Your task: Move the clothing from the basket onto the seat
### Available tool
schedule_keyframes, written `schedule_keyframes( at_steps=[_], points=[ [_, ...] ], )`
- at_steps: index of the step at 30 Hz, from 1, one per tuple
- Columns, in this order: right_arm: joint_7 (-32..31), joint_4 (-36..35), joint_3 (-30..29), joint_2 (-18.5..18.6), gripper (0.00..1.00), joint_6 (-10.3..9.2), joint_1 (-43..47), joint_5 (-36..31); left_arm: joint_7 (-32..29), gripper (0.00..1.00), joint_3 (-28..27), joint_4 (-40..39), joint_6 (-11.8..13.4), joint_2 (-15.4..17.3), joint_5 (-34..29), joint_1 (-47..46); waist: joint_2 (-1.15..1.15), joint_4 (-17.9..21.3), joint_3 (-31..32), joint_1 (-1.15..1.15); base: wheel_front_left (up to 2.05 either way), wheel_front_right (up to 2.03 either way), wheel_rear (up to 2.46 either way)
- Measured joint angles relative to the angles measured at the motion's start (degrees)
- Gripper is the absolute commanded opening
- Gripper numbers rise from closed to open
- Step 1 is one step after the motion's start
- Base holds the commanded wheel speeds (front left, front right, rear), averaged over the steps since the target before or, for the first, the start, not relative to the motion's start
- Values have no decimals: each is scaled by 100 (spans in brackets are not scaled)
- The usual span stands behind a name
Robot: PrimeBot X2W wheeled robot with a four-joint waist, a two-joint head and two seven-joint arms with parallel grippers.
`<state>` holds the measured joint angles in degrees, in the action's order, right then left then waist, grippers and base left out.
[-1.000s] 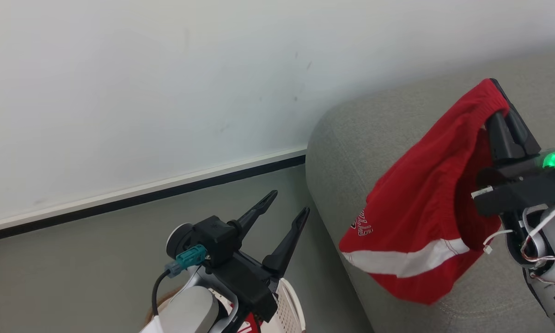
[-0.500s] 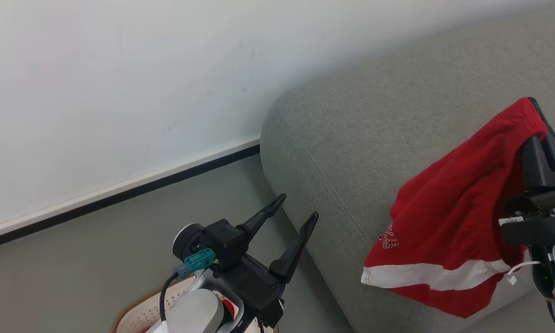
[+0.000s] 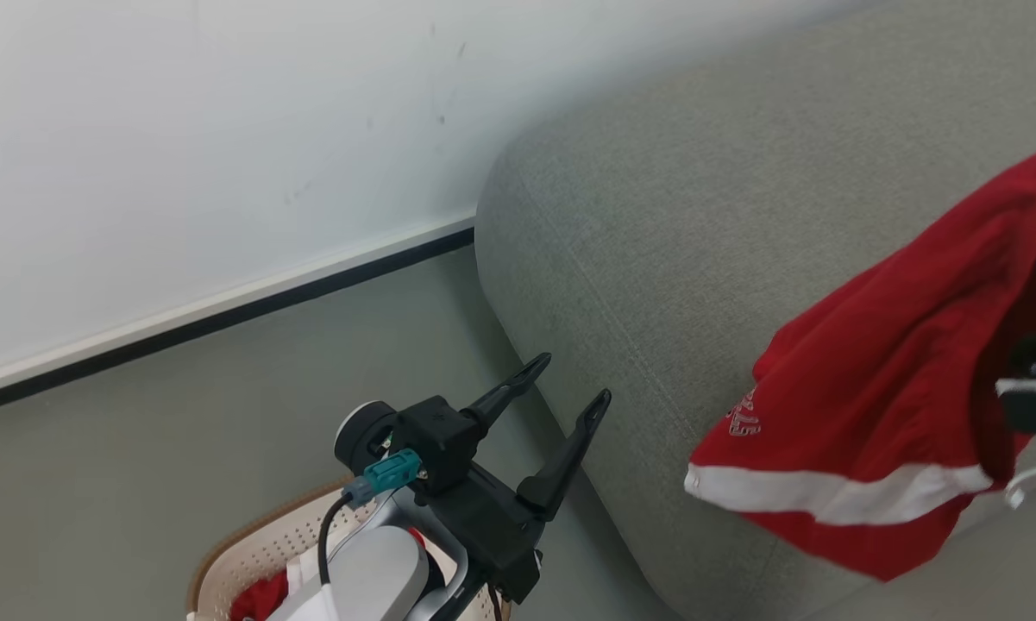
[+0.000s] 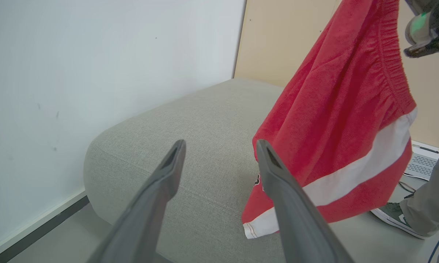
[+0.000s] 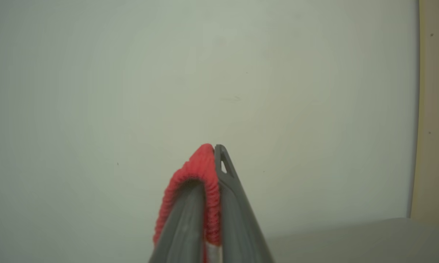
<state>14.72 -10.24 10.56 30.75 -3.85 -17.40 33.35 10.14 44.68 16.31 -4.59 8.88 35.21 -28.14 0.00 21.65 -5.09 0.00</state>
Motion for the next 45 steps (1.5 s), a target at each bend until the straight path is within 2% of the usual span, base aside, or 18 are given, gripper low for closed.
schedule_keyframes(
  at_steps=[4,10,17,28,31,35,40,45],
  points=[
    [0,211,-94,146,0,220,-469,168,-86,100,47,-70,-2,5,-35,-58,0,-60,-135,0,0,0,0],
    [-79,1039,-387,296,0,688,-1394,827,-250,100,103,-230,-3,26,-70,-213,0,-178,-427,0,0,0,0],
    [-425,2235,-401,542,0,895,-2832,959,-468,100,134,-431,-21,142,-143,-486,0,-400,-959,1,0,0,0],
    [-699,3585,-485,867,0,940,-4387,937,-672,100,144,-694,-49,165,-268,-828,1,-845,-1763,1,0,0,0],
    [-719,3751,-483,926,0,933,-4657,859,-706,100,120,-762,-51,193,-271,-927,1,-978,-1993,1,0,0,0],
    [-798,3961,-299,920,0,932,-4717,681,-712,100,29,-858,-51,235,-309,-1110,1,-1133,-2315,2,0,0,0],
    [-809,4586,-22,742,0,935,-4704,522,-702,100,-63,-806,-54,316,-311,-1266,1,-1283,-2692,1,0,0,0],
    [-806,5124,158,719,0,951,-4458,424,-643,100,-127,-659,-98,389,-311,-1274,1,-1391,-2894,1,0,0,0]
  ],
)
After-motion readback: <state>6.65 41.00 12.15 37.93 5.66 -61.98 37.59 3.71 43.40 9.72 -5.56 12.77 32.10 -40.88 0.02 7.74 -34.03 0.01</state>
